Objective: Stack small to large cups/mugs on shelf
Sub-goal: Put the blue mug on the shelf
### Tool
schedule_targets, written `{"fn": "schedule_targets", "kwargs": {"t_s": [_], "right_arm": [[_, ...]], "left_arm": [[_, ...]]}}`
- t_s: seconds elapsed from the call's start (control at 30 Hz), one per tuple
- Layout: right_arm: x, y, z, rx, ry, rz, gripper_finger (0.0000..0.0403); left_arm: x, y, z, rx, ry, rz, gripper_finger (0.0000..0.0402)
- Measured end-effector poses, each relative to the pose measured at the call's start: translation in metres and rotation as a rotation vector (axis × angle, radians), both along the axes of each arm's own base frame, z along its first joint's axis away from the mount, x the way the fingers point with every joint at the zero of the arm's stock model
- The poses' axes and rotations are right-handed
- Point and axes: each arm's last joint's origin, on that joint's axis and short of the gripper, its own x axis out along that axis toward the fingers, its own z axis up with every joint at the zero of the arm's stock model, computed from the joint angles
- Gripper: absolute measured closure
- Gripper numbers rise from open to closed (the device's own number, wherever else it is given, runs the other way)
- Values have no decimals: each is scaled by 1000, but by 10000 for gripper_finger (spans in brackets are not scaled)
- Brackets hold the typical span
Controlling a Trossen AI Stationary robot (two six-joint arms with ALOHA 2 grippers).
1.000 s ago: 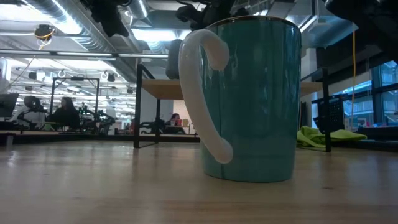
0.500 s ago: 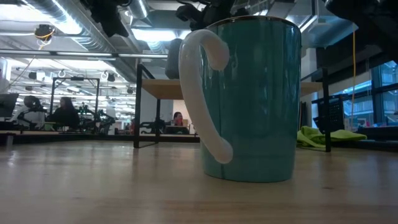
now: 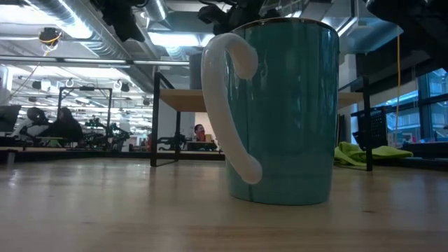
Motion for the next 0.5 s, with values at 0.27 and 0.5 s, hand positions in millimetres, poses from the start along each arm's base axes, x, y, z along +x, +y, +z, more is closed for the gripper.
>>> {"fn": "schedule_targets", "kwargs": {"t_s": [0.27, 0.5], "right_arm": [[2, 1, 1, -6, -17, 4, 272], [1, 2, 3, -48, -13, 8, 271]], "left_arm": [[0, 0, 0, 0, 0, 0, 400], [0, 0, 0, 0, 1, 0, 400]]}}
